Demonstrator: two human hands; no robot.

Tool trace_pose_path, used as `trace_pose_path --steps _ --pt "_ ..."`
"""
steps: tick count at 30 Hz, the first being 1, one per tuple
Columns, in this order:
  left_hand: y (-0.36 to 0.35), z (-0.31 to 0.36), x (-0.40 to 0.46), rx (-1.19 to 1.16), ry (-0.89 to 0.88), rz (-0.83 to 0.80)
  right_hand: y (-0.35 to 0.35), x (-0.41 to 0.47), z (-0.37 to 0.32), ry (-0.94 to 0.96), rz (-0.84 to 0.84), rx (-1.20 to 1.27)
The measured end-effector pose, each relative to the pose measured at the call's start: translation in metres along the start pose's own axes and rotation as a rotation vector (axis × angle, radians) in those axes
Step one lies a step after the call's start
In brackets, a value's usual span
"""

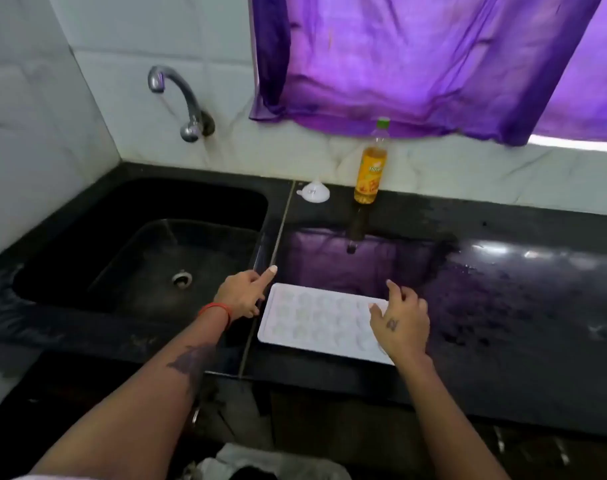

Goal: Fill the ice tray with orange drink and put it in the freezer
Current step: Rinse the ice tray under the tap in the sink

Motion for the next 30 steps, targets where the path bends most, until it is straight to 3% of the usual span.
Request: trace_pose_path --steps 4,9,14,21,30 --pt "-0.027 -0.015 0.005 -0.212 0.045 -0.330 -0.013 0.007 0.007 -0.165 -0.112 -0.053" --pt "-0.010 -0.026 0.020 -0.323 0.011 -0.358 -0.017 0.029 -0.010 -0.200 -0.144 0.139" --pt "0.063 -0.049 0.054 -0.490 -0.031 -0.220 -0.029 0.062 -0.074 -0.128 -0.073 0.306" --pt "0.190 -0.094 0.102 -0.537 -0.089 0.097 -0.048 0.125 -0.222 0.049 -0.055 0.408" --pt "0.281 -0.145 0.147 -0.712 -0.046 0.323 -0.057 0.233 -0.394 0.180 -0.093 0.134"
Point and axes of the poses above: each hand's wrist, its own x-axis towards the middle knuckle, its own y-axis out of the back of the hand, z = x × y, the point moved 7 cm from there along x, towards the middle knuckle, and after that the axes turned 14 degrees about -z, right-handed, at the moved point
